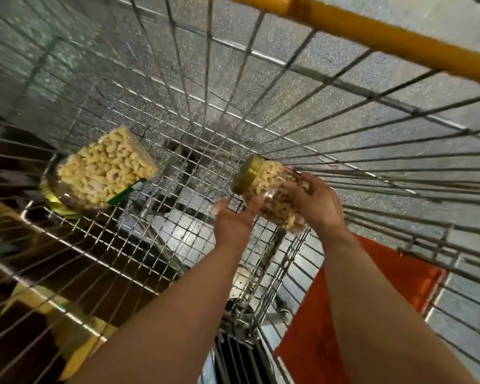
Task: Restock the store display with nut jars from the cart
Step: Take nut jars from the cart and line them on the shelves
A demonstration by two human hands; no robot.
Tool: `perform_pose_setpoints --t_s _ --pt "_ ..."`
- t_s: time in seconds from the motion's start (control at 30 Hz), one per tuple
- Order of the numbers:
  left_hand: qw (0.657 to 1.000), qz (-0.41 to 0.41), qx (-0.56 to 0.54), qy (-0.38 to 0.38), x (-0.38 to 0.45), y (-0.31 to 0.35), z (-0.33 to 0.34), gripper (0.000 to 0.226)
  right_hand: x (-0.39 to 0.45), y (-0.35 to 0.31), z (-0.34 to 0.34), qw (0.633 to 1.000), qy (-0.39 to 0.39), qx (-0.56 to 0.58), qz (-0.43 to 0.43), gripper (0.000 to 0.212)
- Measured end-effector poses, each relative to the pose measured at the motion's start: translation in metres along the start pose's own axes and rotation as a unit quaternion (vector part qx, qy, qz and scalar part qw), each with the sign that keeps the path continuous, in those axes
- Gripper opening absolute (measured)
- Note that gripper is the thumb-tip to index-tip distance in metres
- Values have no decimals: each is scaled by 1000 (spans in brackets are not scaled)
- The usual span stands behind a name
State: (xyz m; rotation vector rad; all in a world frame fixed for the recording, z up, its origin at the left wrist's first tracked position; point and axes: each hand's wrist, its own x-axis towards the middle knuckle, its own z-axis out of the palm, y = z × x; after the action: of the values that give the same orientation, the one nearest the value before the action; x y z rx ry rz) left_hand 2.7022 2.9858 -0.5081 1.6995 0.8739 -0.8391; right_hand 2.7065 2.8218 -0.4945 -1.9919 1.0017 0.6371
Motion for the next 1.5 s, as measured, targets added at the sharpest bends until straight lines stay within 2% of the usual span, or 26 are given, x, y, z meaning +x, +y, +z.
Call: perform_pose_setpoints --t_s 0.07,0.13,0.2,0.27,0.37,0.47,0.57,0.6,0.67,0.73,0.8,0.9,1.0,1.03,1.1,1.17,1.23,1.3,1.33,1.43,1.5 --pt "1000 4 13 -2 8 -7 4 143 2 1 0 1000 -8 -10 -2 60" --pt "1000 8 27 -2 13 -10 8 135 5 0 0 1000 -11 -18 -6 58" --pt "999 19 30 5 14 -8 13 104 10 -1 1 999 -22 -31 -11 57" --pt "1000 22 -13 0 19 -9 18 75 13 -2 4 999 -28 -38 -7 55" --pt "995 0 -94 -26 22 -6 23 53 18 0 8 998 -32 -49 2 62" --pt "991 -6 -128 -39 20 -4 27 58 19 -2 15 997 -71 -13 27 76" --pt "995 -1 -96 -41 17 0 27 65 15 3 21 993 -106 28 51 108" --pt "996 2 -75 -42 15 2 25 67 12 4 22 991 -113 40 56 104" --pt "999 10 -26 -44 11 4 21 69 1 3 19 988 -133 58 59 82" --pt "999 12 20 -48 5 6 15 73 -7 4 18 986 -140 64 69 78" --pt "998 10 59 -35 -7 7 7 71 -23 -1 17 986 -133 57 86 86" --pt "996 28 82 -7 -29 6 -4 75 -42 0 20 985 -138 72 68 112" --pt "994 30 105 -4 -59 19 -20 70 -69 -4 17 986 -147 83 13 99" --pt "993 33 110 -10 -68 23 -25 68 -77 -8 13 987 -142 80 7 108" --pt "996 44 80 -10 -89 35 -38 80 -96 -10 10 986 -144 80 5 124" --pt "994 69 81 5 -113 48 -53 105 -122 -17 3 986 -149 80 -13 116" --pt "987 101 127 9 -134 57 -67 115 -153 -35 -10 986 -141 84 -18 89" --pt "979 144 144 4 -159 63 -83 92 -183 -47 -23 987 -133 85 -21 62" --pt "976 158 150 0 -171 65 -91 79 -200 -53 -28 987 -134 81 -26 65" --pt "978 173 116 -14 -206 69 -114 73 -232 -60 -31 987 -113 110 -20 116" --pt "976 201 86 -11 -228 68 -131 73 -250 -61 -31 987 -96 125 -35 122"
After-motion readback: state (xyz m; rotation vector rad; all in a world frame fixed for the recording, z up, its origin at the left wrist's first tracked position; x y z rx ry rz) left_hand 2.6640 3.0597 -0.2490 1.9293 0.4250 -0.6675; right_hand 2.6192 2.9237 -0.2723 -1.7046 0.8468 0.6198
